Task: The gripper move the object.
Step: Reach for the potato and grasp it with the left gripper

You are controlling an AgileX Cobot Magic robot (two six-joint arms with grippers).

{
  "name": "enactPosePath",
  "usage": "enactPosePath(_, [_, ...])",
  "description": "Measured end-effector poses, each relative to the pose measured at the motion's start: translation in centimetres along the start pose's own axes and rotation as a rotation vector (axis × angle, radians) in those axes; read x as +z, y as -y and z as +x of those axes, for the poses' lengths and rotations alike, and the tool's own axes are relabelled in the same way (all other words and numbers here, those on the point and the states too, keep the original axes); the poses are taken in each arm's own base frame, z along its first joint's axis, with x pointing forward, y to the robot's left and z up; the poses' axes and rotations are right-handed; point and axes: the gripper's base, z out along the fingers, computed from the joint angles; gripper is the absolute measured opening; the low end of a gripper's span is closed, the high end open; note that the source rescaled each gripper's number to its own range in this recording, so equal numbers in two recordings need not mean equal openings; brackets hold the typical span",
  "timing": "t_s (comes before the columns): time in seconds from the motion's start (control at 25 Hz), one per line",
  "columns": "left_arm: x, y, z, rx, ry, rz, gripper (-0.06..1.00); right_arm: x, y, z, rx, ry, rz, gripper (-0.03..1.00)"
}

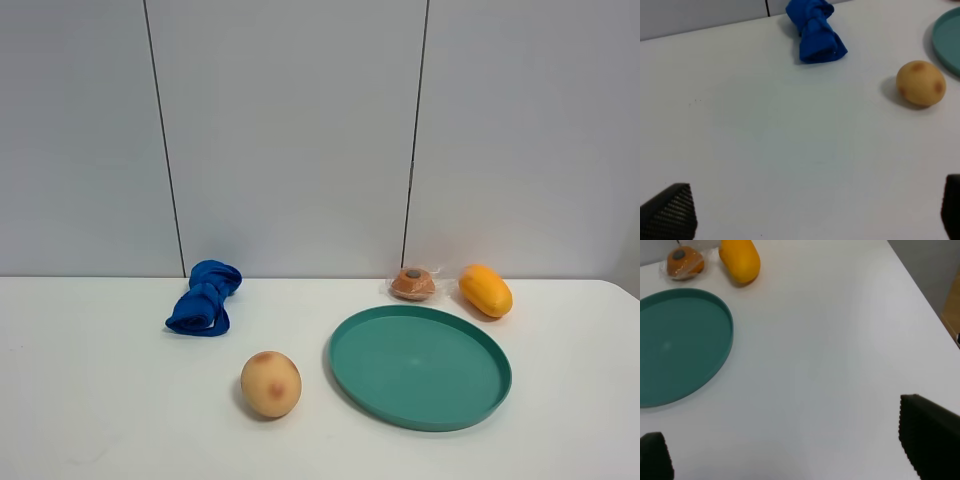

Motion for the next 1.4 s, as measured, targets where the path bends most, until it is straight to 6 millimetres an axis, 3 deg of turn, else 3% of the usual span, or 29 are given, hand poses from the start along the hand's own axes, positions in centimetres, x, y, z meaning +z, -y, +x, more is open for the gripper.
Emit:
enactPosePath(1.24, [0.0,0.0,0.0,0.0,0.0,0.0,1.0,0.0,0.0,0.0,0.0,0.0,0.0,1.0])
enactPosePath(1.4, [-0.6,-0.1,-1.4,0.003,0.03,-0.008,1.0,0.0,0.0,0.0,0.0,0.0,0.0,1.0])
